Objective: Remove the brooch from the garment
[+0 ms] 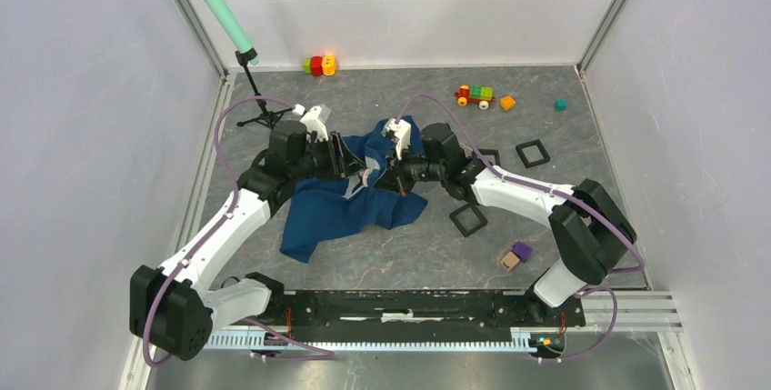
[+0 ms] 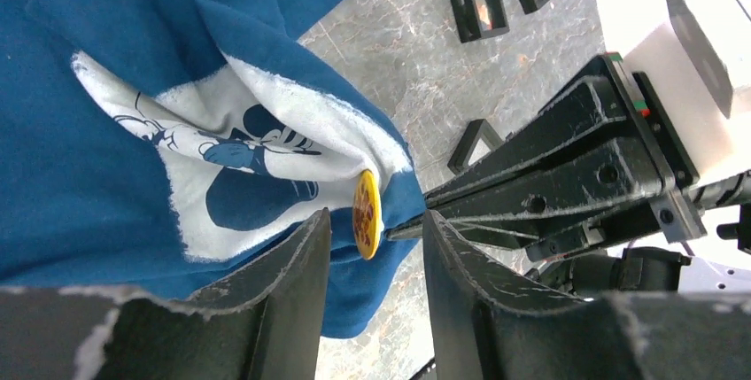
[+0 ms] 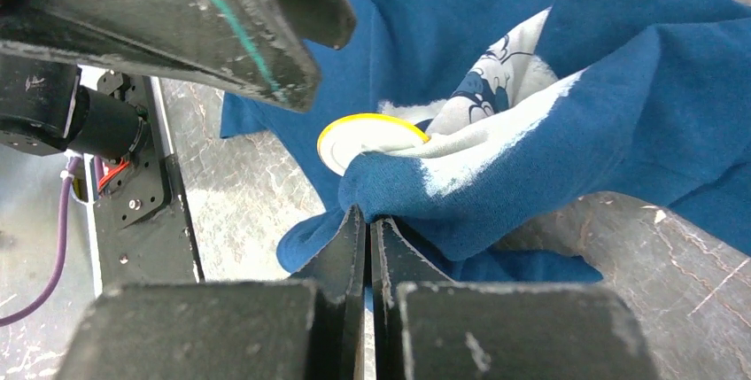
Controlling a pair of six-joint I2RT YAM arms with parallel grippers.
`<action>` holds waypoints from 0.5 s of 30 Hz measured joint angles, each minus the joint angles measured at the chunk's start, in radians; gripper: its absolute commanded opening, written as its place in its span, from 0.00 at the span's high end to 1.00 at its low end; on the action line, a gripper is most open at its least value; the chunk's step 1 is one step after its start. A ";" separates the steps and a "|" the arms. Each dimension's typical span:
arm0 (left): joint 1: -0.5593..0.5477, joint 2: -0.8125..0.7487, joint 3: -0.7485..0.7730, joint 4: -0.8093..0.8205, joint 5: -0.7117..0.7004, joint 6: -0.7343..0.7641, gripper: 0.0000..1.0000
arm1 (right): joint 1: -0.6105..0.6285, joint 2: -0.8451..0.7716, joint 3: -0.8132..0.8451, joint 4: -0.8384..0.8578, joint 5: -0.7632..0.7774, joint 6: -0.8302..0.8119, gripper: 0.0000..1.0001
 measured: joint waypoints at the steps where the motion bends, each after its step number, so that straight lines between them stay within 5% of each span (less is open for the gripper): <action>1: 0.000 0.010 0.010 -0.018 0.000 0.001 0.52 | 0.006 0.000 0.000 -0.003 0.002 -0.004 1.00; 7: 0.000 0.079 0.094 -0.097 0.005 0.024 0.61 | 0.033 -0.002 0.001 -0.019 0.008 -0.023 1.00; 15: 0.000 0.133 0.130 -0.185 0.026 0.070 0.62 | 0.053 -0.002 0.013 -0.025 0.027 -0.029 1.00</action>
